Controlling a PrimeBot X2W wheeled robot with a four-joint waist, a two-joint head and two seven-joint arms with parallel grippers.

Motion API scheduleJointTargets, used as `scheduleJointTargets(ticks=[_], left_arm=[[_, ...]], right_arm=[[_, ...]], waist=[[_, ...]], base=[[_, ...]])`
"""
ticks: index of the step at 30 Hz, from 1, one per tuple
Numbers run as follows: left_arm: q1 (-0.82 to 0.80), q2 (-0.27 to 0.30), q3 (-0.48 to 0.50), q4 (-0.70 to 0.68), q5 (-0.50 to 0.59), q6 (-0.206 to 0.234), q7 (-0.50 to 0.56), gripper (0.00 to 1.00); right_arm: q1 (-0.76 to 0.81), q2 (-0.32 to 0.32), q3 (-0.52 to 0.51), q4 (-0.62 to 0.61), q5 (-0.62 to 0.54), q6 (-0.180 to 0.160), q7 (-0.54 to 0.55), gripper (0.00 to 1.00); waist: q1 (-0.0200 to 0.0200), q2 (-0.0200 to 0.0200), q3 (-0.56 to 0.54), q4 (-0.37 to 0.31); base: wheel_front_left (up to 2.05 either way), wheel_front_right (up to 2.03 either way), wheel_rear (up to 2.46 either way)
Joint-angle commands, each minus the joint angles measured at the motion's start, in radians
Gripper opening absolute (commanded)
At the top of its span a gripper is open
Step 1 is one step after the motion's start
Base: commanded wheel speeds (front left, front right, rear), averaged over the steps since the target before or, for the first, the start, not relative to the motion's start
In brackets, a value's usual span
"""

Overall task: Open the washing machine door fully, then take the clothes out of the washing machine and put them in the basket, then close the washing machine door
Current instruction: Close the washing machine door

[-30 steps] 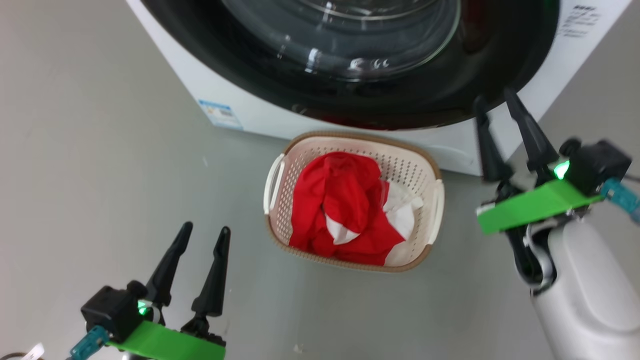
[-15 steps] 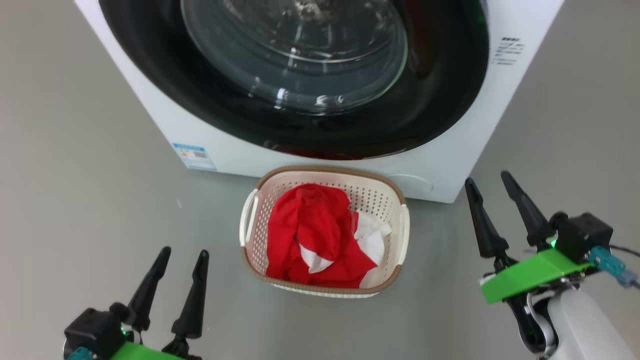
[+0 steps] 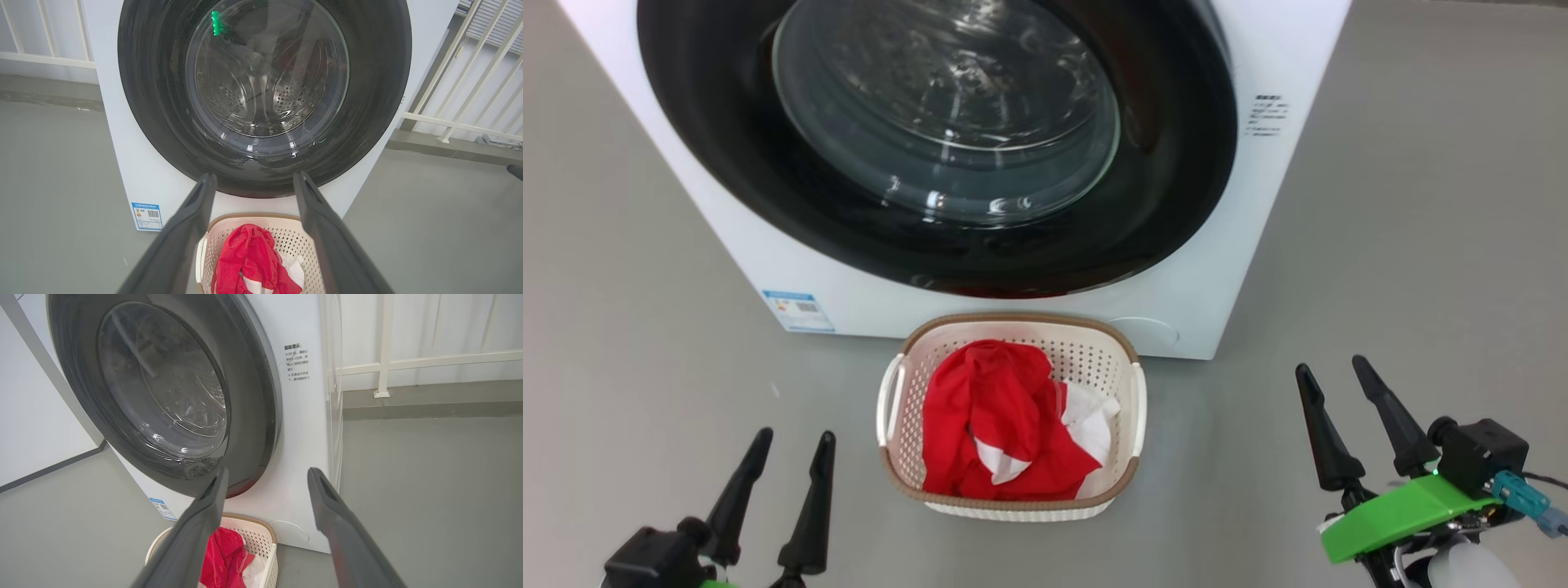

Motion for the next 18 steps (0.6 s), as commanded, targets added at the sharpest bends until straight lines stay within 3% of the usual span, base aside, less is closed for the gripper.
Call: scheduleJointTargets(ticks=[1, 18], left_arm=[[0.0, 0.026, 0.046, -0.02, 0.012, -0.006, -0.012, 1.0], [0.056, 0.016, 0.085, -0.018, 0.045, -0.006, -0.012, 1.0]], right_arm=[[0.008, -0.003, 0.015, -0.027, 0.009, -0.001, -0.006, 1.0], [0.097, -0.017, 0.004, -0.043, 0.016, -0.001, -0.006, 1.0]], waist=[[0.0, 0.0, -0.021, -0.022], [0.0, 0.0, -0.076, -0.094]], base=[[0.0, 0.0, 0.0], [0.0, 0.0, 0.0]])
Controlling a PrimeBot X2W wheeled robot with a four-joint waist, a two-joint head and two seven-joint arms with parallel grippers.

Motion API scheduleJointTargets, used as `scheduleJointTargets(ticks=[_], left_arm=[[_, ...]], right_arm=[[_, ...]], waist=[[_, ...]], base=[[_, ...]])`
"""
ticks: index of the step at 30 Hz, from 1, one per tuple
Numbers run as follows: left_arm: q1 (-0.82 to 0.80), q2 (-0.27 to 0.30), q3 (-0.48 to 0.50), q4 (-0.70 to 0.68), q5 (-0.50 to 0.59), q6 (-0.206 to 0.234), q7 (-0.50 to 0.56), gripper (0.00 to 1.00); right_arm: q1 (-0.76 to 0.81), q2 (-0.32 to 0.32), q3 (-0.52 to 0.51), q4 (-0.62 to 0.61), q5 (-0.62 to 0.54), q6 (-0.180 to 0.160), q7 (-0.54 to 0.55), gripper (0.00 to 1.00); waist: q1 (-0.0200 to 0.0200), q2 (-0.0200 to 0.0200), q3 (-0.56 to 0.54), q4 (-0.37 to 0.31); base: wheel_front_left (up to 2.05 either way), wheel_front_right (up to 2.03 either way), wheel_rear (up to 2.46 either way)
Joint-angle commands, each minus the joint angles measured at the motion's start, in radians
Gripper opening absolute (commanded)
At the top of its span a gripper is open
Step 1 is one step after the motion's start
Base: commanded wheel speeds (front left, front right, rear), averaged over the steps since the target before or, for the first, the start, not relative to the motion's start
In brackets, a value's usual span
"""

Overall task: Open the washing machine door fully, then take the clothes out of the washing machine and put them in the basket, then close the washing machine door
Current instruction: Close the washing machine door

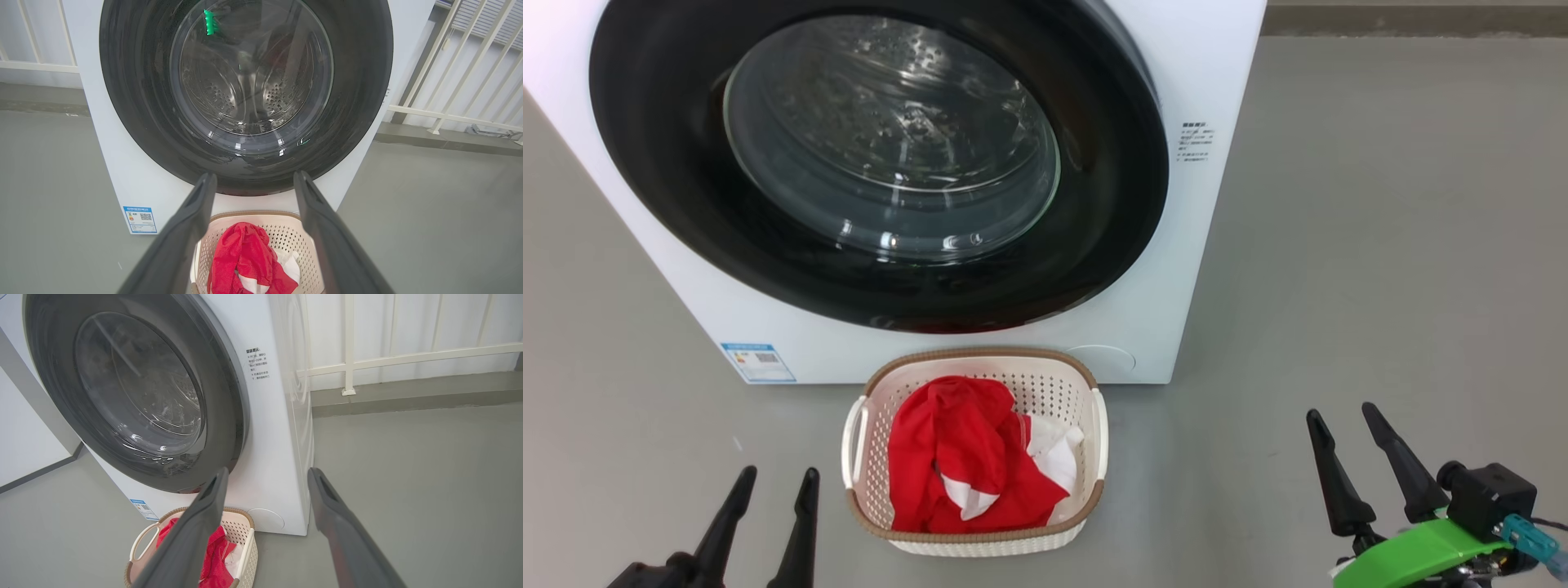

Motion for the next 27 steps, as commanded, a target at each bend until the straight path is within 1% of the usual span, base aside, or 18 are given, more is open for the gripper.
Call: scheduleJointTargets(ticks=[1, 15, 27], left_arm=[[-0.01, 0.017, 0.043, -0.023, 0.012, -0.006, -0.012, 1.0], [0.033, 0.01, 0.061, -0.028, 0.025, -0.006, -0.012, 1.0], [0.034, 0.004, 0.069, -0.035, 0.033, -0.006, -0.012, 1.0]], right_arm=[[0.004, -0.016, 0.016, -0.029, 0.007, -0.001, -0.006, 1.0], [0.066, -0.019, -0.008, -0.042, 0.011, -0.001, -0.006, 1.0], [0.07, -0.013, -0.018, -0.045, 0.006, -0.001, -0.006, 1.0]], waist=[[0.0, 0.0, -0.011, -0.009], [0.0, 0.0, -0.046, -0.016], [0.0, 0.0, -0.044, -0.013]], base=[[0.0, 0.0, 0.0], [0.0, 0.0, 0.0], [0.0, 0.0, 0.0]])
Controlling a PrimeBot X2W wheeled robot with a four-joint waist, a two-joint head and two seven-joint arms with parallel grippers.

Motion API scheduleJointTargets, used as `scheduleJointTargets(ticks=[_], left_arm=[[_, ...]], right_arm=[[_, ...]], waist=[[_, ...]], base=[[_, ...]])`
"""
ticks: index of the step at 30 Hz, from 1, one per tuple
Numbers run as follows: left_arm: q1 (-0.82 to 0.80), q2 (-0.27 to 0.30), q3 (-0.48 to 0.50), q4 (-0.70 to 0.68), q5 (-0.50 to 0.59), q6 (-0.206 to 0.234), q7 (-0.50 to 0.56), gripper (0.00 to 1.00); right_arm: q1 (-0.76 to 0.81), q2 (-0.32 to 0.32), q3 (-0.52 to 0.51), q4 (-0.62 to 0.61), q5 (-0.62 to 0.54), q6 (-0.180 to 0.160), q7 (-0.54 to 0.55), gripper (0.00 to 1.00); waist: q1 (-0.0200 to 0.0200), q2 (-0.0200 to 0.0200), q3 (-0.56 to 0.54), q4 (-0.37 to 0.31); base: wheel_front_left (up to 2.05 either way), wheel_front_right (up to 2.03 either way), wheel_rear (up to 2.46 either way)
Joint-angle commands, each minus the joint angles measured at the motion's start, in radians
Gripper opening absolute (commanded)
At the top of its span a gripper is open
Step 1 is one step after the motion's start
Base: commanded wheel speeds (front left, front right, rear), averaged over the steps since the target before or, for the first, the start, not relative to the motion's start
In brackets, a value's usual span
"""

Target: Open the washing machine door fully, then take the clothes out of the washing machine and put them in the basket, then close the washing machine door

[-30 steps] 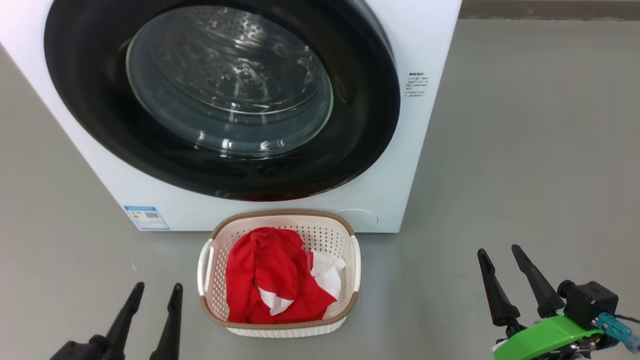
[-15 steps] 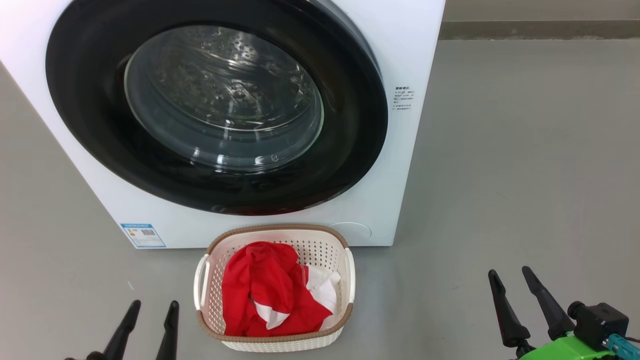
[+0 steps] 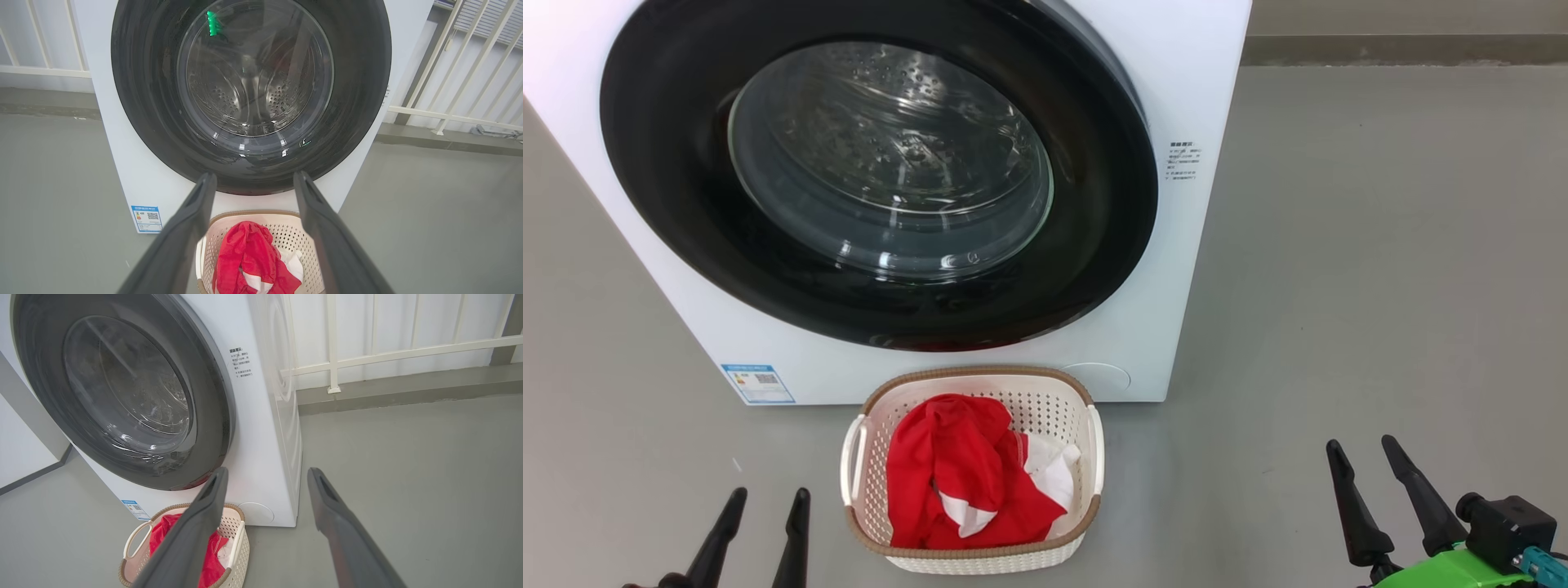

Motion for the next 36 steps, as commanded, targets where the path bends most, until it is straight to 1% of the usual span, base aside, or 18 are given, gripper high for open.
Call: scheduleJointTargets(ticks=[1, 29, 30, 36], left_arm=[[-0.016, 0.011, 0.041, -0.029, 0.016, -0.006, -0.012, 1.0], [-0.016, 0.008, 0.041, -0.024, 0.001, -0.006, -0.012, 1.0], [0.0, -0.001, 0.003, -0.002, 0.001, 0.0, 0.0, 0.0], [0.003, -0.031, -0.011, 0.058, -0.013, 0.001, 0.006, 0.0]], right_arm=[[-0.008, -0.011, 0.018, -0.026, -0.001, -0.001, -0.006, 1.0], [-0.006, -0.009, 0.017, -0.027, -0.005, -0.001, -0.006, 1.0], [0.0, 0.003, -0.005, -0.002, 0.0, 0.0, 0.0, 0.0], [-0.001, 0.029, -0.003, 0.06, 0.011, 0.0, 0.004, 0.0]], waist=[[0.0, 0.0, 0.0, 0.001], [0.0, 0.0, 0.0, 0.007], [0.0, 0.0, 0.0, 0.007], [0.0, 0.0, 0.0, 0.007]], base=[[0.0, 0.0, 0.0], [0.0, 0.0, 0.0], [0.0, 0.0, 0.0], [0.0, 0.0, 0.0]])
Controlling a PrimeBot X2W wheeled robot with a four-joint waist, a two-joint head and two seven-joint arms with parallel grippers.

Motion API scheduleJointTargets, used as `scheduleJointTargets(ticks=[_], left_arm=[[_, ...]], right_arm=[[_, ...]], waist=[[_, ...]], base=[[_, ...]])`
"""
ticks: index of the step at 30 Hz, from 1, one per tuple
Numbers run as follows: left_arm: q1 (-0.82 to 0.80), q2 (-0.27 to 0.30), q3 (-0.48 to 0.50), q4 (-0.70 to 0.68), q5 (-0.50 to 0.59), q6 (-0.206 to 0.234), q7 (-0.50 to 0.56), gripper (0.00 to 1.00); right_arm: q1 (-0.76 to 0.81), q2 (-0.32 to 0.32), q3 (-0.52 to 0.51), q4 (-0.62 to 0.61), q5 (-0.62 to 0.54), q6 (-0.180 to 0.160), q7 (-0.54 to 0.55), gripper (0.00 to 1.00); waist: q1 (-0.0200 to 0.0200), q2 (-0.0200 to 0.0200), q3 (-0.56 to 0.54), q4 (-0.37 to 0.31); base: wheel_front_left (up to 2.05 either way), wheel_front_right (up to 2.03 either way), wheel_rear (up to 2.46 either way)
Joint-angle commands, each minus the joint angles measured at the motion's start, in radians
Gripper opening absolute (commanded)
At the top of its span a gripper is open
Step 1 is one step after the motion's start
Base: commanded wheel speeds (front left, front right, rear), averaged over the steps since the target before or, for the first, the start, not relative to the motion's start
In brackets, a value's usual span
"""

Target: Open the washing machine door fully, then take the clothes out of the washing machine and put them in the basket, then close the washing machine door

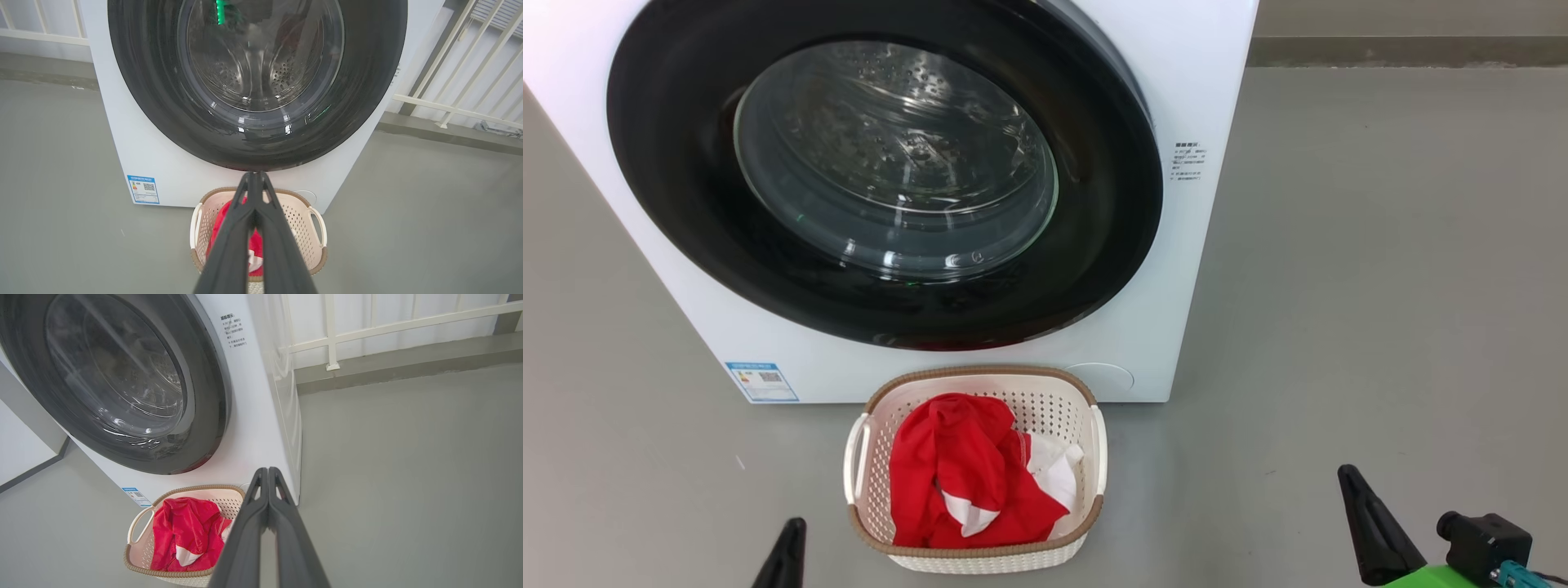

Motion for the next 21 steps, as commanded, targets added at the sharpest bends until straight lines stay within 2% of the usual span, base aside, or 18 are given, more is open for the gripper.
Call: scheduleJointTargets(ticks=[1, 6, 10, 21], left_arm=[[-0.005, 0.006, 0.007, -0.013, -0.021, 0.0, 0.006, 0.0], [-0.011, 0.003, 0.012, -0.012, -0.072, 0.0, 0.02, 0.0], [-0.018, 0.0, 0.016, -0.01, -0.112, -0.001, 0.031, 0.0], [-0.036, -0.008, 0.027, -0.005, -0.222, -0.001, 0.062, 0.0]], right_arm=[[-0.003, -0.005, -0.003, -0.016, 0.02, 0.0, 0.005, 0.0], [-0.008, -0.004, -0.008, -0.021, 0.067, 0.0, 0.02, 0.0], [-0.014, -0.003, -0.012, -0.022, 0.105, 0.0, 0.031, 0.0], [-0.031, -0.001, -0.024, -0.028, 0.208, 0.0, 0.063, 0.0]], waist=[[0.0001, 0.0, 0.0, 0.0], [0.0023, 0.0, -0.003, -0.002], [0.0002, 0.0, -0.001, -0.003], [0.0, 0.0, -0.001, -0.006]], base=[[0.0, 0.0, 0.0], [0.0, 0.0, 0.0], [0.0, 0.0, 0.0], [0.0, 0.0, 0.0]])
